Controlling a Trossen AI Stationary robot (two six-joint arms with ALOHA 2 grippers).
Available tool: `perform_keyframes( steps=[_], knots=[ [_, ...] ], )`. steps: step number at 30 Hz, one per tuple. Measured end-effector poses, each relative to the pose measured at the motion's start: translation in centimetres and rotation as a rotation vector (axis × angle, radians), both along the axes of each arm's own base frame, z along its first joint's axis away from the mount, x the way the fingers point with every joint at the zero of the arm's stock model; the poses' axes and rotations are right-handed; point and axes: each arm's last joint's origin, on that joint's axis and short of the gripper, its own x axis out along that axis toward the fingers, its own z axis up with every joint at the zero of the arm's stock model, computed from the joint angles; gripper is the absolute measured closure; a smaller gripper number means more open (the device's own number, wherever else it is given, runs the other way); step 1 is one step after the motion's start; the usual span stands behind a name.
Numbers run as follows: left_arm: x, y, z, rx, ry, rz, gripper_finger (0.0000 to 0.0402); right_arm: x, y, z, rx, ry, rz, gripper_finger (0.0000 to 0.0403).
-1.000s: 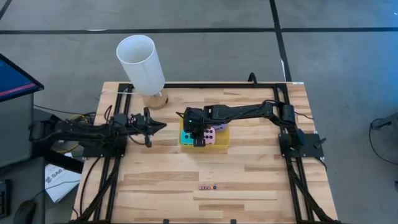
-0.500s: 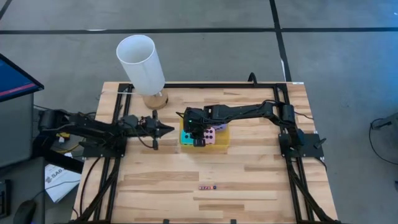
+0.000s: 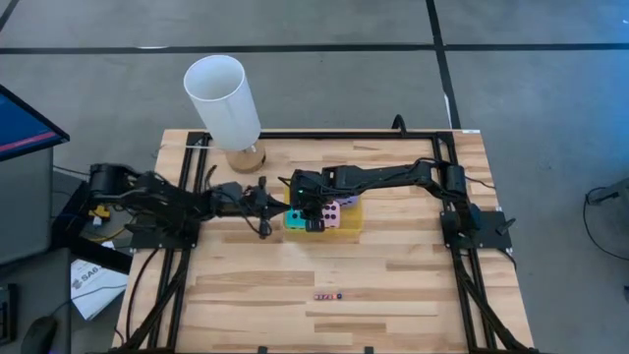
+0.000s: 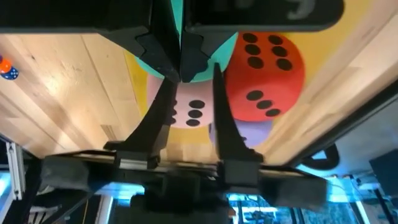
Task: Pick & Place Dice
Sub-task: Put the right small purple dice into the yellow bin
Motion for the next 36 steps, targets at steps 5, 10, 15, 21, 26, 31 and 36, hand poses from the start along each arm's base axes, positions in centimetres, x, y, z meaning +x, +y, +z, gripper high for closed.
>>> perform_keyframes(
  steps=[5,10,15,21,26,31,36],
  knots=[
    [1.7,-0.3,-0.3,-0.002,0.025,-0.019,0.0401,0.0,0.0,0.0,0.007,0.001,-0.012,0.0261],
    [2.6,-0.3,-0.4,-0.002,0.036,-0.023,0.0401,-0.1,0.0,0.0,0.008,0.007,-0.014,0.0259],
    [3.0,-0.2,-0.1,-0.023,0.023,-0.019,0.0401,-0.1,0.0,-0.1,0.008,0.011,-0.014,0.0260],
    [3.1,-0.2,-0.1,-0.024,0.026,-0.018,0.0401,-0.1,0.0,0.0,0.008,0.010,-0.014,0.0258],
    [3.3,-0.1,-0.7,-0.023,0.059,0.003,0.0401,-0.1,0.0,0.0,0.008,0.009,-0.014,0.0257],
    [4.3,0.0,-1.1,-0.017,0.074,0.034,0.0401,-0.1,0.0,0.0,0.010,0.010,-0.017,0.0256],
    [4.7,0.1,-0.9,-0.012,0.067,0.035,0.0401,-0.1,0.0,-0.1,0.010,0.011,-0.016,0.0257]
  ],
)
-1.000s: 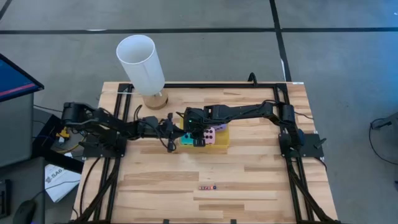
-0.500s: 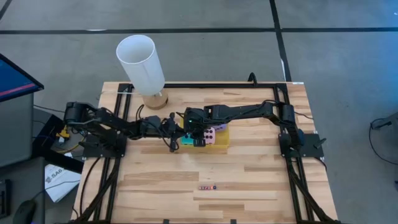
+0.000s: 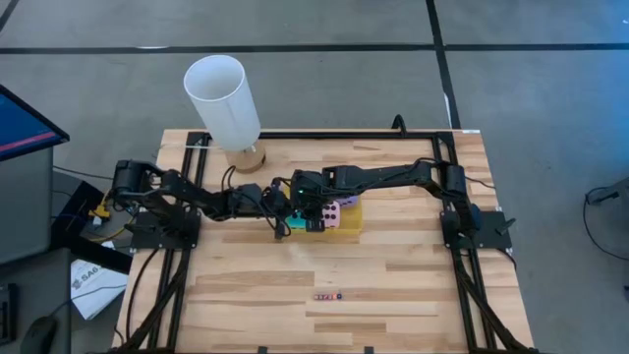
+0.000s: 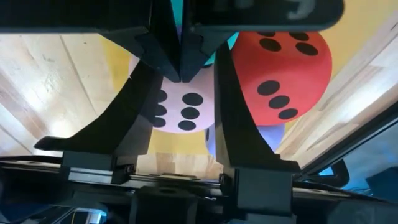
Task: Pick & Place Dice
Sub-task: Put the right small purple dice into the yellow bin
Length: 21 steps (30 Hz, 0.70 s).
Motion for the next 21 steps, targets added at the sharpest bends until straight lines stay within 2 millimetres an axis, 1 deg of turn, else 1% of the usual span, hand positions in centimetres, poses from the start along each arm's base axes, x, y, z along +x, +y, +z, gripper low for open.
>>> perform_keyframes(
  steps=[21],
  knots=[
    [-0.11,-0.01,-0.32,-0.001,0.037,0.000,0.0401,0.00,0.00,0.00,-0.002,0.000,0.002,0.0250]
  ],
)
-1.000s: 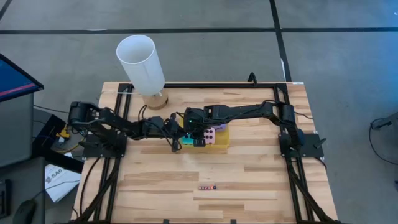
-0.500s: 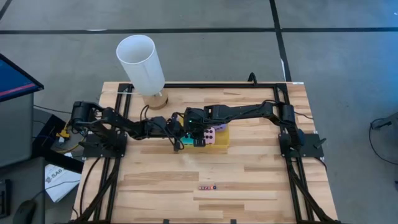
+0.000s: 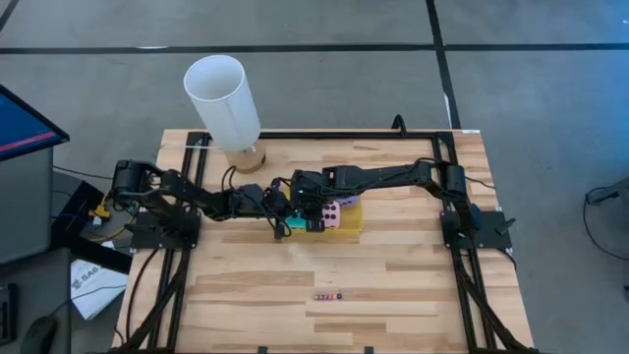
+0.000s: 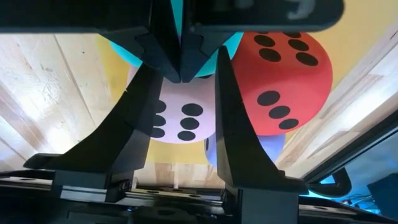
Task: Pick & Place Dice
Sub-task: Put the right small purple dice into the yellow bin
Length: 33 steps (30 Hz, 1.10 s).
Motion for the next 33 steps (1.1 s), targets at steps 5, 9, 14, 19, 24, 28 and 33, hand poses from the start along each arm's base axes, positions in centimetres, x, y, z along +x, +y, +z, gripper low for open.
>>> perform_keyframes(
  steps=[5,9,14,19,24,28,33],
  knots=[
    [0.00,0.00,-0.01,0.000,0.001,0.000,0.0401,-0.03,0.00,0.00,0.000,0.003,0.000,0.0249],
    [-0.01,0.00,-0.02,0.000,0.002,0.000,0.0401,-0.09,0.01,-0.02,0.001,0.010,0.000,0.0248],
    [-0.01,0.00,-0.02,0.000,0.002,0.000,0.0401,-0.10,0.02,-0.02,0.001,0.011,0.001,0.0250],
    [0.01,0.00,0.08,0.001,-0.012,0.000,0.0401,-0.11,0.02,0.00,0.001,0.010,0.001,0.0248],
    [0.04,0.00,0.19,0.002,-0.024,0.000,0.0401,-0.12,0.03,0.02,0.001,0.011,0.001,0.0248],
    [0.07,0.01,0.30,0.003,-0.035,0.000,0.0401,-0.13,0.01,0.02,0.001,0.011,0.001,0.0247],
    [0.09,0.00,0.37,0.004,-0.043,0.000,0.0401,-0.14,0.01,0.02,0.001,0.012,0.001,0.0245]
  ],
)
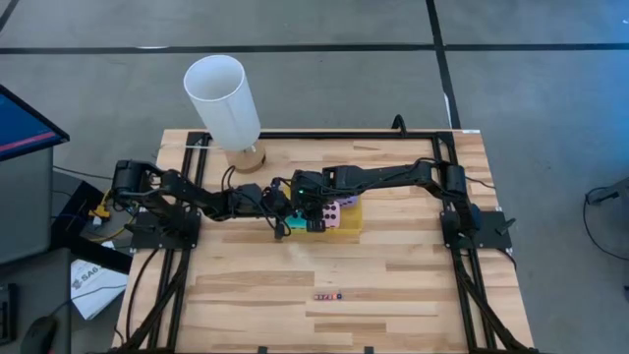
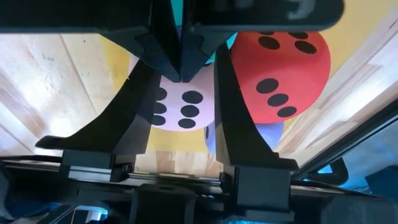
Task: Pick & Place Dice
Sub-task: Put the right small purple dice into the yellow bin, then put the blue dice into the yellow bin
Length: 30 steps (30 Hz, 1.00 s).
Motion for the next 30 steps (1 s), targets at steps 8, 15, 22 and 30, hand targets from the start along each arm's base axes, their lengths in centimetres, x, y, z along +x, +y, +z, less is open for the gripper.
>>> perform_keyframes(
  steps=[8,15,22,30],
  knots=[
    [0.0,0.0,0.2,0.000,-0.005,0.000,0.0401,-0.1,0.0,0.8,0.002,0.026,0.001,0.0244],
    [-0.7,-0.1,1.9,0.007,-0.074,0.000,0.0401,0.2,0.0,2.1,-0.008,0.000,0.015,0.0242],
    [-2.6,-0.2,3.1,0.009,-0.082,0.006,0.0401,-0.2,0.1,2.5,0.000,0.057,0.009,0.0243],
    [-5.2,-0.4,4.4,0.015,-0.160,0.006,0.0402,-0.5,0.1,5.1,0.029,0.083,-0.046,0.0243]
  ],
)
